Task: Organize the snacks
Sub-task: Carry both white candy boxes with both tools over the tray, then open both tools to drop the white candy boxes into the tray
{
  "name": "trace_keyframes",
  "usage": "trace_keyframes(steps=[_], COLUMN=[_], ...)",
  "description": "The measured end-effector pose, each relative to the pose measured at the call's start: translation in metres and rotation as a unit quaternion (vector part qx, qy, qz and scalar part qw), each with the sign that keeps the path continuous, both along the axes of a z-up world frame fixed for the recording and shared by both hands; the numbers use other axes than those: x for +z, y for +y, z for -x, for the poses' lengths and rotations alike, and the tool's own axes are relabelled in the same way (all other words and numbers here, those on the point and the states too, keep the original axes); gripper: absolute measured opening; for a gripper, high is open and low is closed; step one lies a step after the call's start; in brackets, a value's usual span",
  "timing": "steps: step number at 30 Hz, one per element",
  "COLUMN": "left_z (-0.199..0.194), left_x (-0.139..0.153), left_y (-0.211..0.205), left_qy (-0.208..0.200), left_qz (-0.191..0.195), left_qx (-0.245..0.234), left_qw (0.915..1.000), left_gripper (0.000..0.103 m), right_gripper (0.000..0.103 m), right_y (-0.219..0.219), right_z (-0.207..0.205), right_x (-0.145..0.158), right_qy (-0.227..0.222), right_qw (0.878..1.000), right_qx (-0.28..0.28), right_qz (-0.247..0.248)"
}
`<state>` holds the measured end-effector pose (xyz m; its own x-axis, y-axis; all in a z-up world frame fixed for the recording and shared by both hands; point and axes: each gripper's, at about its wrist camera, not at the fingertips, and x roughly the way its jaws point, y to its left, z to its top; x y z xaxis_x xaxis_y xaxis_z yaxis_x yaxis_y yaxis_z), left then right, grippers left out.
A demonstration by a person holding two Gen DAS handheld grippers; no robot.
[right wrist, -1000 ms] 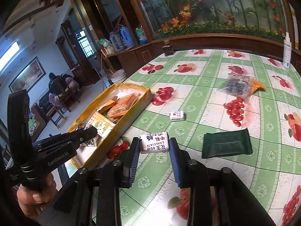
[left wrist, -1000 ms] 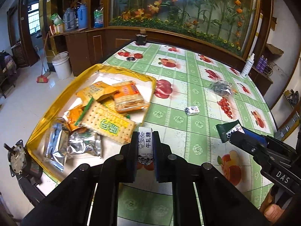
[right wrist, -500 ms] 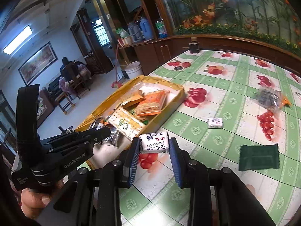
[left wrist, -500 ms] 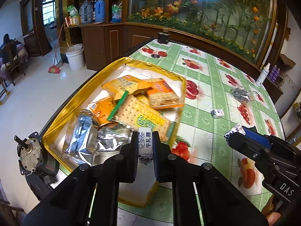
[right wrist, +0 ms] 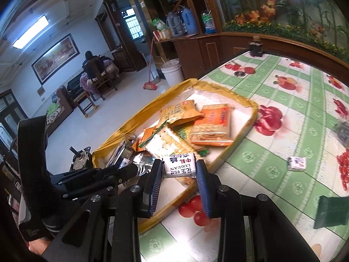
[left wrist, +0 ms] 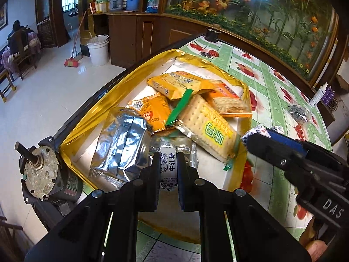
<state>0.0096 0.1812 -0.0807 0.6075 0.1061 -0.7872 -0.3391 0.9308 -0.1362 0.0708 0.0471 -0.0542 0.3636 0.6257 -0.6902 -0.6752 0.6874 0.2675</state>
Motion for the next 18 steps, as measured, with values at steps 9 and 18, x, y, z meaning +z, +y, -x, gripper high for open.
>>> trace_keyframes(steps=[9,18], left_z=[-0.004,0.002], left_x=[-0.007,0.005], left_y=[0.002,-0.003], left_qy=[0.011,-0.010], left_qz=[-0.010,-0.026], left_qx=[0.007,0.020], left_qw=[0.9999,0.9994], left_gripper=[0.011,0.048], right_gripper=[0.035,0.044], right_y=[0.023,0.007], right_z=[0.004,0.001], right_x=[-0.017,-0.010], right_qy=[0.009,0.007], right_qw=[0.999,1.000], right_qx=[0.027,0.008], right_qz=[0.016,-0.003])
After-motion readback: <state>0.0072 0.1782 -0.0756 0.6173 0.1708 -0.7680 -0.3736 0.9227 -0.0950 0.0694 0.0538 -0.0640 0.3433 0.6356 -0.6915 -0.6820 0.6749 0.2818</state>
